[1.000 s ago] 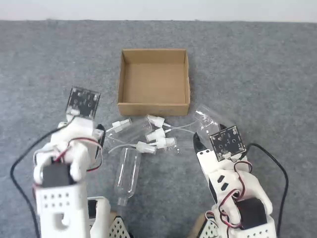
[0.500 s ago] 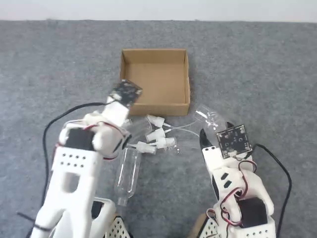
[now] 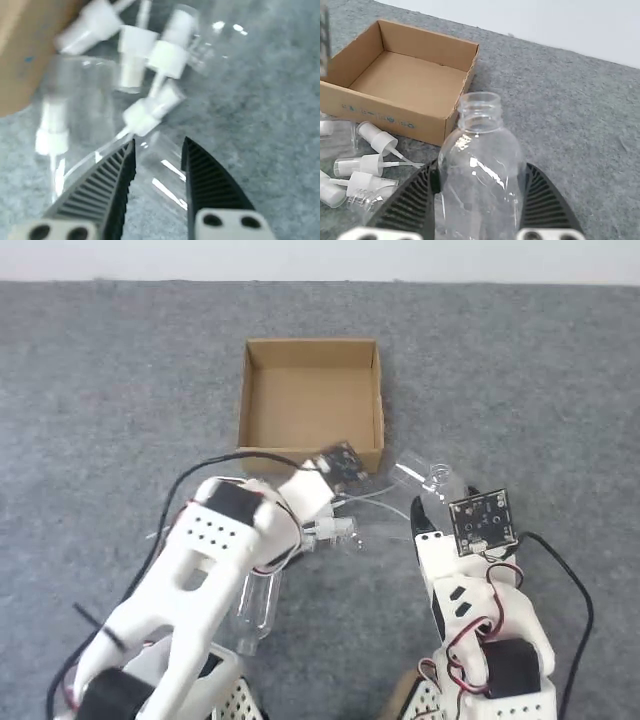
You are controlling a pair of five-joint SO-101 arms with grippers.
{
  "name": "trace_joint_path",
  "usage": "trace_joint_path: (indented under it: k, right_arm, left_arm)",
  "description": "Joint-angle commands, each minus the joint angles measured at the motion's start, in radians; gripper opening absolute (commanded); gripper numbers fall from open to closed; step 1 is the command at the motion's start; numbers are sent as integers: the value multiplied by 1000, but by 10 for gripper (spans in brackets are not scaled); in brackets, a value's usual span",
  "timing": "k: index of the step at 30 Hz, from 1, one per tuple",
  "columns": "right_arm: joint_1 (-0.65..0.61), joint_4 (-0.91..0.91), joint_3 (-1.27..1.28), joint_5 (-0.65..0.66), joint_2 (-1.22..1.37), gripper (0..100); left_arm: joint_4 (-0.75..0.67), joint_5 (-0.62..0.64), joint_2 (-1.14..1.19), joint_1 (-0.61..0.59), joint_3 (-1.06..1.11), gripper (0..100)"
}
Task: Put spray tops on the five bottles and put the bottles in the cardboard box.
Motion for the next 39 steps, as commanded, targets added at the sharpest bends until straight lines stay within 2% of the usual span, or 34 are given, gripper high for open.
trace_joint_path:
  k: [1, 8, 19, 23, 27, 39]
  right_arm:
    - [10, -25, -15, -11, -19, 76]
    - [10, -25, -15, -11, -19, 76]
    - [10, -25, -15, -11, -19, 76]
    - [10, -25, -15, -11, -19, 76]
    - [10, -25, -15, -11, -19, 76]
    - [8, -25, -15, -9, -19, 76]
  left_arm:
    - [-38, -34, 31, 28, -51, 137]
    - [-74, -103, 144, 31, -56, 141]
    - [-212, -106, 253, 23, -64, 142]
    - [-215, -106, 258, 21, -88, 149]
    - [-219, -106, 258, -2, -120, 204]
    - [-219, -155, 261, -15, -76, 205]
